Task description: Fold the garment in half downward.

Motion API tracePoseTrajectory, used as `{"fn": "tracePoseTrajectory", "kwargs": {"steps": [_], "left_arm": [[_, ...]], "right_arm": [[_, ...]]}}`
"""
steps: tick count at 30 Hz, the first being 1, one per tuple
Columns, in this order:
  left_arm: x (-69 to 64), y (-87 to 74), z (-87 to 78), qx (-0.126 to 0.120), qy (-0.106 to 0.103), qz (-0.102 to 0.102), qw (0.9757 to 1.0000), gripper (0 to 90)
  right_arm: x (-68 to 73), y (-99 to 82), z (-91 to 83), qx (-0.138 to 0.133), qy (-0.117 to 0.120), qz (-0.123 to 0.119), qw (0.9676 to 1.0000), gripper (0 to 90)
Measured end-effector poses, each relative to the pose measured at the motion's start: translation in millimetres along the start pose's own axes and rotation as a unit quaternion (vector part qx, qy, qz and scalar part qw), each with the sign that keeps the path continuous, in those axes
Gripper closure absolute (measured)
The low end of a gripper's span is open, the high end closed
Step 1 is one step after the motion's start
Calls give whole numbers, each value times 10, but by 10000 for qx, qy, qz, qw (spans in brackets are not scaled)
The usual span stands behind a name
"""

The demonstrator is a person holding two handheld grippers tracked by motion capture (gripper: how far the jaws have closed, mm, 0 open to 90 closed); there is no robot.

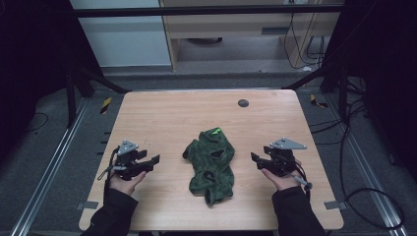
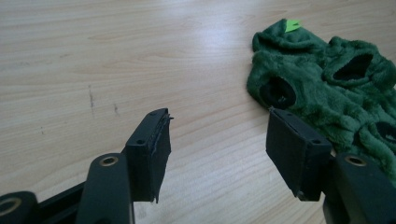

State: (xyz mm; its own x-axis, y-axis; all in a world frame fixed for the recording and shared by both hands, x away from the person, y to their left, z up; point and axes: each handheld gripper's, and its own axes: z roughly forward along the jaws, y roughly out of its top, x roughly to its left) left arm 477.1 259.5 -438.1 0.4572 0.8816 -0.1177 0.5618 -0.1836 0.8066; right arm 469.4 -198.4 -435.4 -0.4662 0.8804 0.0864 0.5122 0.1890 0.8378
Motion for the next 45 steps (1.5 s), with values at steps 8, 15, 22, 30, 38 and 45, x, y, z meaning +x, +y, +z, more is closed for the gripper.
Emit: {"fn": "tracePoseTrajectory", "kwargs": {"steps": [8,15,22,30,38,45], "left_arm": [[-42,131,67,-21,-86,75,9999,415],[-98,260,166,-43,-168,98,9998,444],[-181,363,266,-74,-218,216,9995,454],[-246,456,395,-49,-209,292,9993,455],[-341,543,566,-9,-136,439,9989,461],[-391,626,694,98,-129,546,9984,460]], "right_arm": [[53,124,51,-29,78,-81,9999,426],[74,216,103,-74,91,-100,9999,437],[103,289,182,-10,182,-98,9998,443],[142,398,303,-10,250,-154,9996,471],[150,477,469,104,269,-205,9994,486],[124,511,583,170,245,-149,9994,496]]}}
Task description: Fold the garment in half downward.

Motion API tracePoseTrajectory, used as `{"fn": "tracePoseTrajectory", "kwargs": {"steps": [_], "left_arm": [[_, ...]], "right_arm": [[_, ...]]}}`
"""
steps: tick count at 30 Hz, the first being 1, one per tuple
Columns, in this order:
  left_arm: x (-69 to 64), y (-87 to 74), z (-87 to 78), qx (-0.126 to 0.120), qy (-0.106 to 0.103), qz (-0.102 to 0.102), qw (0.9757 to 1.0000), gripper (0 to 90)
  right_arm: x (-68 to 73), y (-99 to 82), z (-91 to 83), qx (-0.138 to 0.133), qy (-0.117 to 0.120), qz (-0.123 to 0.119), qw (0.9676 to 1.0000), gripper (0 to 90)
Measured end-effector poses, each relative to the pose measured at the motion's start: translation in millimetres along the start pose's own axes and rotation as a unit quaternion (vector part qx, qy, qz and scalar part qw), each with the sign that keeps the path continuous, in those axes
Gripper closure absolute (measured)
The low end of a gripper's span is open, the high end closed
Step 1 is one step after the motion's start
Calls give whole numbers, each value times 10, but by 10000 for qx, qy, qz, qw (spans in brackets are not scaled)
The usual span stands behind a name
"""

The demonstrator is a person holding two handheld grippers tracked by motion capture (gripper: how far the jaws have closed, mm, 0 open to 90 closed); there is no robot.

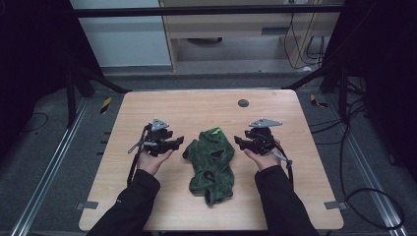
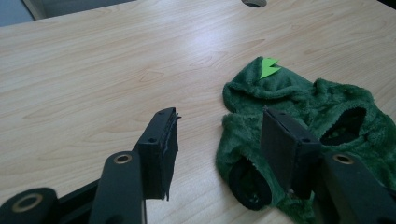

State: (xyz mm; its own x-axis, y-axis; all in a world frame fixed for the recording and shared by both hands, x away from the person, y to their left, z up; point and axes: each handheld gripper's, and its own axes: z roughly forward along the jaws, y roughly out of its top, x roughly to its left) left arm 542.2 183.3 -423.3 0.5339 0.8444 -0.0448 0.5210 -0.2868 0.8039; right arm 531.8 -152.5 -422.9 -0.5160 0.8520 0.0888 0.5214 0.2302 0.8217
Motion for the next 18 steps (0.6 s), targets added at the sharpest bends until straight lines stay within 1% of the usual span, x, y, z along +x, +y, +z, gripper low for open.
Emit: {"fn": "tracePoseTrajectory", "kwargs": {"steps": [4,6,10,13,16,17,18], "left_arm": [[-9,26,50,1,-3,5,10000,464],[-25,54,97,-4,-20,-17,10000,473],[-60,85,180,94,-28,94,9999,474],[-71,94,222,106,-34,73,9999,478],[-77,96,302,124,-68,22,9999,488],[-77,96,302,124,-68,22,9999,490],[-76,91,334,161,-75,10,9998,490]], "right_arm": [[-5,15,46,60,10,-9,10000,503],[-10,36,96,102,15,-27,9999,509],[-9,60,152,126,7,-4,9999,524],[-18,61,215,167,17,29,9999,532],[-23,43,285,247,26,51,9997,535],[-23,43,285,247,26,51,9997,535],[-25,38,302,270,22,34,9996,536]]}}
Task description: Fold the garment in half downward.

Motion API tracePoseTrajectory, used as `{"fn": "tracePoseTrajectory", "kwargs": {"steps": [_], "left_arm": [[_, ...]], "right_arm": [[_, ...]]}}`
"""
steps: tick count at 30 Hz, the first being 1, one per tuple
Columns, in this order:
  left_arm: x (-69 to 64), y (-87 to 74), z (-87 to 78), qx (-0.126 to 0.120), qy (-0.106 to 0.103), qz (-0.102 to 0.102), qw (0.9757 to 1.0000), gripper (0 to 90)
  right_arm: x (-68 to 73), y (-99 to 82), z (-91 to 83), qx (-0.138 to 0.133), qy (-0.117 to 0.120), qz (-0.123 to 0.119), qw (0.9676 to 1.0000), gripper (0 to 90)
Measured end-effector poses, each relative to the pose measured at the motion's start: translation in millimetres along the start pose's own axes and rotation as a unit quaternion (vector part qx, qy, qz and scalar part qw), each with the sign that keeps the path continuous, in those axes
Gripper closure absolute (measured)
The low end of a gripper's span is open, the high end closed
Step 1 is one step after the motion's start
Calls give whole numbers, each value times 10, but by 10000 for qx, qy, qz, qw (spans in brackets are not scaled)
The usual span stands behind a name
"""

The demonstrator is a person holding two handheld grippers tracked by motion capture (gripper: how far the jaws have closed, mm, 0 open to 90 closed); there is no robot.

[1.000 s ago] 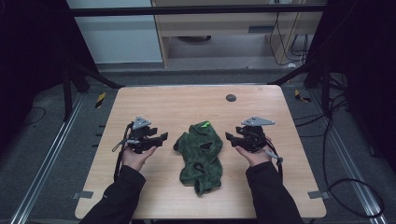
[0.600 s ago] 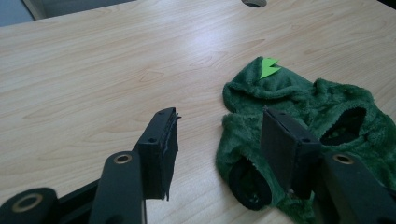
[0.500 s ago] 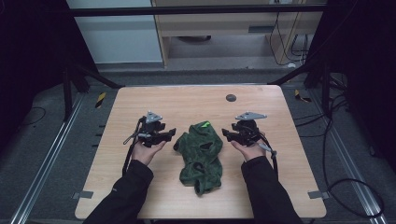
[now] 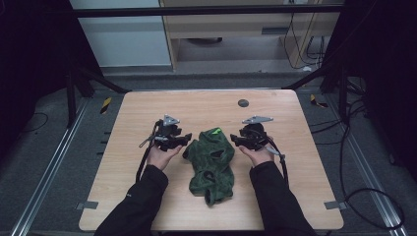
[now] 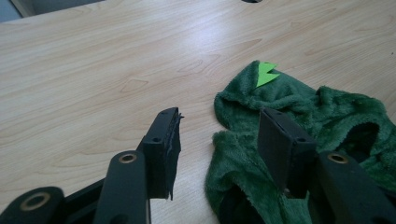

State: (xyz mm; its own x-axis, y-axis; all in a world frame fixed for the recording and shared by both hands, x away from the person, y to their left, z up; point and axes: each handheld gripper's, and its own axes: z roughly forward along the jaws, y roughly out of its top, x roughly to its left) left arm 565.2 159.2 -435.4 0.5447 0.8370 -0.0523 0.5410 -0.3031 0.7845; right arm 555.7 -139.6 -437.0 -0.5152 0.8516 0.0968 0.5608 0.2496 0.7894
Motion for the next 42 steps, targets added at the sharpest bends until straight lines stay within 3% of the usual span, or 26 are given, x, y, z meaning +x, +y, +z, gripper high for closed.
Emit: {"fn": "tracePoseTrajectory", "kwargs": {"steps": [12,23,42], "left_arm": [[35,-88,286,403,-33,-22,9992,512],[22,-142,458,558,-143,-26,9983,540],[-20,-204,590,909,-373,-62,9951,760]], "right_arm": [[-4,-79,245,306,23,-29,9995,557],[14,-142,386,463,109,-38,9989,564],[59,-223,557,917,351,39,9952,690]]}}
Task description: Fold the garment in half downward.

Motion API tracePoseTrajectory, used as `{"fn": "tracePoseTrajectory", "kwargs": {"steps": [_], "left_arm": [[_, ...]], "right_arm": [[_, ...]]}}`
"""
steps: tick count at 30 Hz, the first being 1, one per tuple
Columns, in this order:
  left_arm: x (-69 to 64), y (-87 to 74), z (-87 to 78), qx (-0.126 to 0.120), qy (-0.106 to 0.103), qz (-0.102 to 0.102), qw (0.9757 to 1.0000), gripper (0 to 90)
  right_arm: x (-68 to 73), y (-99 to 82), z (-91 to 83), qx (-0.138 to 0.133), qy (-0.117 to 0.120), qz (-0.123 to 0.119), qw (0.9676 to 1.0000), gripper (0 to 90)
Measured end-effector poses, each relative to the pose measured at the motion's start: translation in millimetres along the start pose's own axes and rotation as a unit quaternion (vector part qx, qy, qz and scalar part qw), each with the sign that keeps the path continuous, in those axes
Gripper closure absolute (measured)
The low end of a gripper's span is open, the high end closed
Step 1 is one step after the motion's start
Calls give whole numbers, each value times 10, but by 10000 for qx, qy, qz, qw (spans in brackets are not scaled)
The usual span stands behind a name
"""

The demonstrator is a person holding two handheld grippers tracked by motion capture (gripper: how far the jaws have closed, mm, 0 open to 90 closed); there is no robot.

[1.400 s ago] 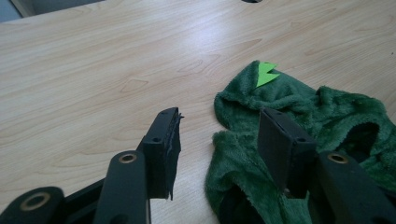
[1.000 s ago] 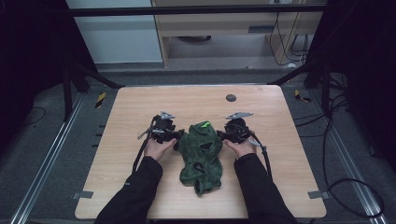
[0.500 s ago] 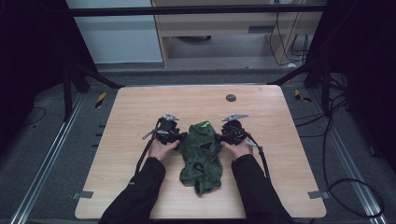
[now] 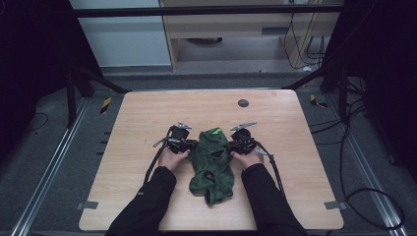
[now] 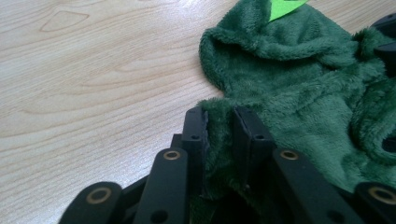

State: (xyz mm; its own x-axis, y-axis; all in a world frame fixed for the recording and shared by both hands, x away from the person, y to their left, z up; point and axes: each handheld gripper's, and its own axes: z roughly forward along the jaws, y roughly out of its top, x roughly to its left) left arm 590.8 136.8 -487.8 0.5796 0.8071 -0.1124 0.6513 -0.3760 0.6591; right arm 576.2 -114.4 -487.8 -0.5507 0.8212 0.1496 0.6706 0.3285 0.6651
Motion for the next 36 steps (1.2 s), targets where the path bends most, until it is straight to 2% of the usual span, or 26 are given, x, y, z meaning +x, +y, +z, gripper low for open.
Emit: {"fn": "tracePoseTrajectory", "kwargs": {"steps": [7,10,16,24,27,36], "left_arm": [[-4,-4,11,63,-24,-48,10000,828],[-19,0,5,110,-32,34,9999,843],[-18,9,-27,74,-40,26,10000,855],[-82,68,-242,-185,-69,148,9997,856],[-118,96,-354,-339,-186,137,9992,856],[-230,92,-536,-452,-293,263,9982,856]], "right_arm": [[12,-4,16,47,34,-12,10000,786],[20,-2,10,25,17,-59,10000,816],[34,17,-28,-63,-27,-112,9999,833],[52,70,-184,-354,-14,-251,9991,832],[93,83,-285,-502,27,-326,9982,831],[189,85,-465,-717,140,-468,9962,830]]}}
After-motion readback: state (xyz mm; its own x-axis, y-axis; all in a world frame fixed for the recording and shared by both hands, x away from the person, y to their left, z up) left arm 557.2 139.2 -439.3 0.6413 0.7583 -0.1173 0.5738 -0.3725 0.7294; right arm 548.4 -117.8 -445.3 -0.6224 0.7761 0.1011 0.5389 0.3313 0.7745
